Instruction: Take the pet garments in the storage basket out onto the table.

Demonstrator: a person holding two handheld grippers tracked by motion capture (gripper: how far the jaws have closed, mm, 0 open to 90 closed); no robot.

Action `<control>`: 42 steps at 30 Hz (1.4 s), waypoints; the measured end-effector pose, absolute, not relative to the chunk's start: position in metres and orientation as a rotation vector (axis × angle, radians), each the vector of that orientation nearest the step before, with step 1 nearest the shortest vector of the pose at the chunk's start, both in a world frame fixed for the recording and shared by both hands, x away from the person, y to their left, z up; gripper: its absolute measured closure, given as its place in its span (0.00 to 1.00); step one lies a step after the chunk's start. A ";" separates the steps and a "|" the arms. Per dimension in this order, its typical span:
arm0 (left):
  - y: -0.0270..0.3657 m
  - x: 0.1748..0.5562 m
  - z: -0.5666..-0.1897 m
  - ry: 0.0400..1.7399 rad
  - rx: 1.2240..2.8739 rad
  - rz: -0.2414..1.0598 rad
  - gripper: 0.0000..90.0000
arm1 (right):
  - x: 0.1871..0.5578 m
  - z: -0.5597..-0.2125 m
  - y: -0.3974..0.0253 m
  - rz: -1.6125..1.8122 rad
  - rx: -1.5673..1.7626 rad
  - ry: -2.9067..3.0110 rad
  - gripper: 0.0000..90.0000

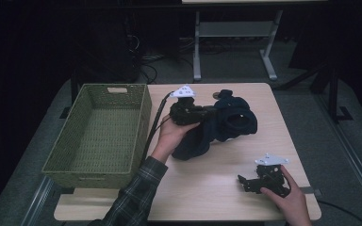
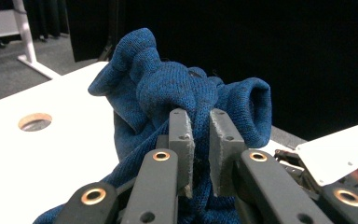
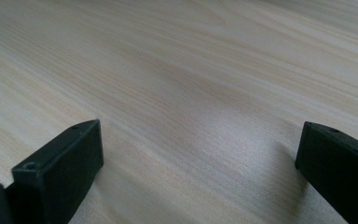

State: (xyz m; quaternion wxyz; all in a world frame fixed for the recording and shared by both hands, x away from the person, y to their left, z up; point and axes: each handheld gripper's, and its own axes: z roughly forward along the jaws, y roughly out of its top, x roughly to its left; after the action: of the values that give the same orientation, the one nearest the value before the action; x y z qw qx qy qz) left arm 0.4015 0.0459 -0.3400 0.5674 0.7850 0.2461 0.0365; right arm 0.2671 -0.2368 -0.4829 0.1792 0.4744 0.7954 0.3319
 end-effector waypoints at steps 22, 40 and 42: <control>-0.001 0.415 -0.412 0.634 2.017 0.092 0.85 | 0.266 -0.483 -0.237 0.939 1.343 2.249 0.01; 0.013 0.401 -0.390 0.568 2.045 0.147 0.26 | 0.266 -0.483 -0.237 0.938 1.341 2.249 0.01; 0.016 0.399 -0.389 0.570 2.062 0.155 0.21 | 0.266 -0.483 -0.237 0.938 1.340 2.249 0.01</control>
State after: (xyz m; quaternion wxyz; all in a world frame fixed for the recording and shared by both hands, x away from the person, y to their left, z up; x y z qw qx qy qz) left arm 0.3985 0.0164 -0.3887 0.4778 0.8445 0.2334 0.0634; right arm 0.2662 -0.2370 -0.4830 0.1795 0.4740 0.7956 0.3319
